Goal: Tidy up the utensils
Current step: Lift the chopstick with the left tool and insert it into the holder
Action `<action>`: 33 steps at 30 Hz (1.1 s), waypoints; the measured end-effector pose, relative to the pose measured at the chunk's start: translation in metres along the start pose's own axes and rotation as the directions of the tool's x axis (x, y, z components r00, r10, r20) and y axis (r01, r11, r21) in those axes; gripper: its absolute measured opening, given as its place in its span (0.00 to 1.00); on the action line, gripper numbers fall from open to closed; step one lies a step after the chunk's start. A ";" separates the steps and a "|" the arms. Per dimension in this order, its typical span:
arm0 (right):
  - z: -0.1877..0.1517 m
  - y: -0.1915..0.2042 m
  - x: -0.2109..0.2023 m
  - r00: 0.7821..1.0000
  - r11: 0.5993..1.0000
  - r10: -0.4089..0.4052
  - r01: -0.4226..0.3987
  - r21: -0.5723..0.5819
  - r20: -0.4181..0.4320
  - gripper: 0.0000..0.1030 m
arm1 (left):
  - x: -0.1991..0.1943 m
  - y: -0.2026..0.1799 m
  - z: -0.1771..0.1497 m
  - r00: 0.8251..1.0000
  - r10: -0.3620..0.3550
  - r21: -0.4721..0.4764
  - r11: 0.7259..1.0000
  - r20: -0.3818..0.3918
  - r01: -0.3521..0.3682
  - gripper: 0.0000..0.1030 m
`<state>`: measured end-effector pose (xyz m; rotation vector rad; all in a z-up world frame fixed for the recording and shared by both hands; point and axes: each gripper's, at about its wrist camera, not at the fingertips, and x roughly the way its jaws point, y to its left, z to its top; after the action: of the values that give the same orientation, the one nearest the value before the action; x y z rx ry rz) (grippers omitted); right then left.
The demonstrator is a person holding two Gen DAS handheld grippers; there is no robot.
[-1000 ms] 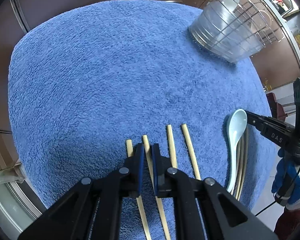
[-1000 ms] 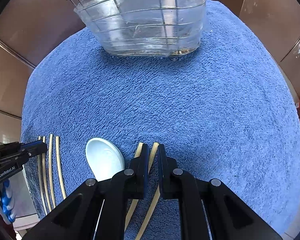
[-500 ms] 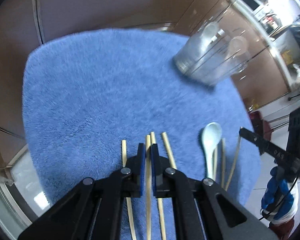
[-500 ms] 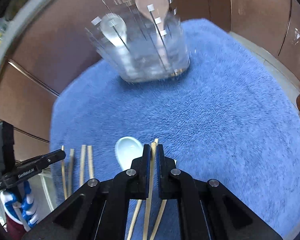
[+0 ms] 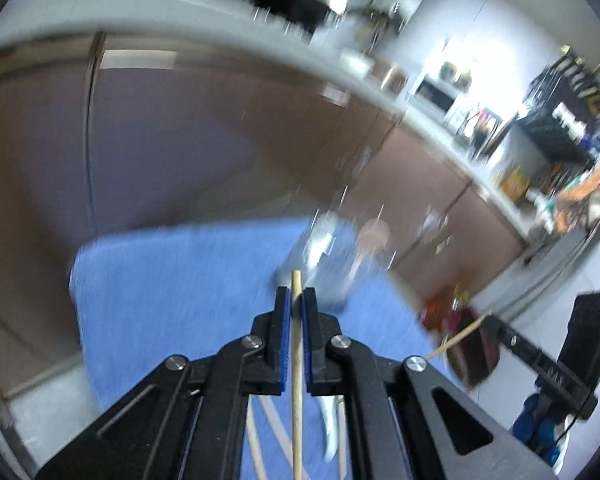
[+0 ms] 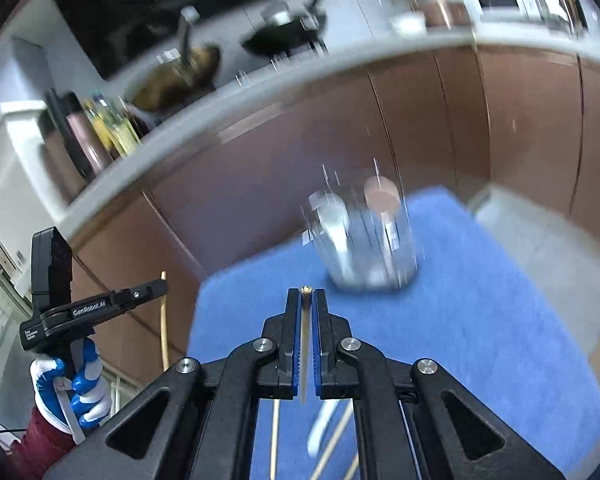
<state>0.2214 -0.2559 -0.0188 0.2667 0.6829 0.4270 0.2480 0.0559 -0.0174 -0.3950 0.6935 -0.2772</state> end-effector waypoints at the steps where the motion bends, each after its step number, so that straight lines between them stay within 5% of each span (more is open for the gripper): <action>1: 0.011 0.005 -0.003 0.999 1.000 0.001 0.000 -0.019 0.037 0.05 | -0.001 -0.008 0.015 0.999 -0.007 0.002 1.000 0.050 0.007 0.04; 5: 0.047 0.014 -0.011 0.988 0.998 0.001 0.010 -0.068 0.156 0.05 | 0.008 -0.032 0.058 0.980 -0.013 0.011 1.000 0.200 0.011 0.04; 10: 0.090 0.010 -0.009 0.966 0.995 -0.006 0.032 -0.099 0.257 0.05 | 0.036 -0.059 0.102 0.930 -0.012 0.012 1.000 0.368 0.008 0.04; 14: 0.114 -0.004 0.002 0.954 0.992 -0.030 0.065 -0.106 0.298 0.05 | 0.075 -0.070 0.121 0.898 0.022 0.004 1.000 0.439 -0.027 0.04; 17: 0.123 -0.014 0.015 0.950 0.990 -0.052 0.090 -0.110 0.309 0.05 | 0.104 -0.072 0.128 0.890 0.038 -0.009 0.999 0.455 -0.039 0.04; 26: 0.105 -0.044 0.076 0.948 0.973 -0.138 0.184 -0.138 0.288 0.05 | 0.186 -0.073 0.088 0.884 0.086 0.005 0.995 0.459 -0.100 0.05; 33: 0.069 -0.065 0.106 0.969 0.977 -0.132 0.163 -0.139 0.208 0.11 | 0.205 -0.064 0.051 0.918 0.063 0.036 0.996 0.391 -0.084 0.14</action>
<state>0.3592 -0.2711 -0.0504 0.1073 0.4679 0.3039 0.4255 -0.0644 -0.0694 -0.3591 0.3071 -0.1376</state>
